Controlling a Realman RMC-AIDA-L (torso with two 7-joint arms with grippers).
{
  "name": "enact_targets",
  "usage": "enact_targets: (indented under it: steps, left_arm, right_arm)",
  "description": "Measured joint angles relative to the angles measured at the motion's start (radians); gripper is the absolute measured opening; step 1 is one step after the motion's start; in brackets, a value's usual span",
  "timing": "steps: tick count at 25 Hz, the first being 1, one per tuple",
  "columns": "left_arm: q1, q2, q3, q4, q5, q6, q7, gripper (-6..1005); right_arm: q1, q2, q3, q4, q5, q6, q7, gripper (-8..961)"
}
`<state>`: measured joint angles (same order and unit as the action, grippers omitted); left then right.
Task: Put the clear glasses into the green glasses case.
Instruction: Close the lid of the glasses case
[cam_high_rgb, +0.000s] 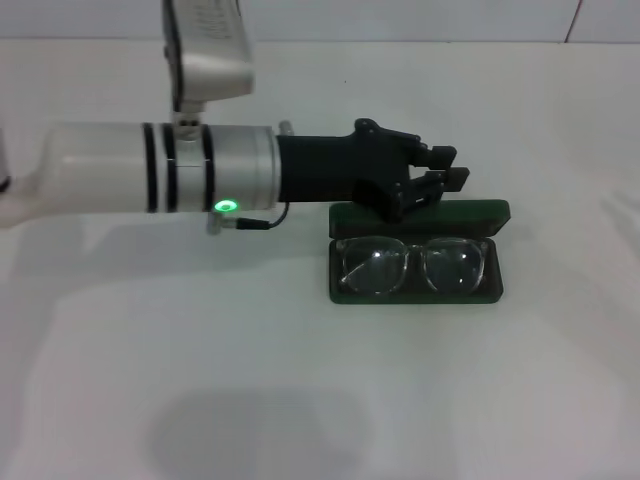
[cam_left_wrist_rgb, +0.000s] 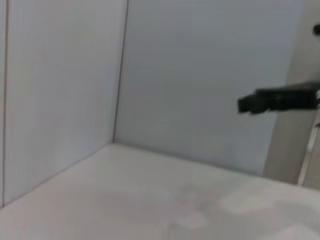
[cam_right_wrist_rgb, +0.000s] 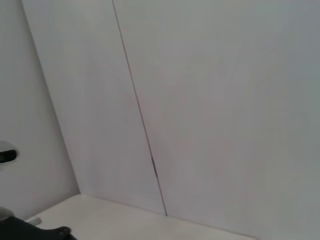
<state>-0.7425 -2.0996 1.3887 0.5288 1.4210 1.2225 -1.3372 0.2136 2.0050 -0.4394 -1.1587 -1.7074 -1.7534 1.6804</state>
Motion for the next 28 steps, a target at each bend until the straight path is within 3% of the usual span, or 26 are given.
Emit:
enact_targets:
  steps: [6, 28]
  left_arm:
    - [-0.003, -0.001, 0.114, 0.000, -0.094, -0.121, -0.003, 254]
    - [-0.006, 0.000, 0.166, -0.025, -0.093, -0.200, -0.031, 194]
  right_arm:
    - [0.002, 0.000, -0.006, 0.003, -0.002, 0.001, -0.010, 170]
    - [0.010, 0.002, -0.013, 0.044, -0.017, 0.001, -0.030, 172]
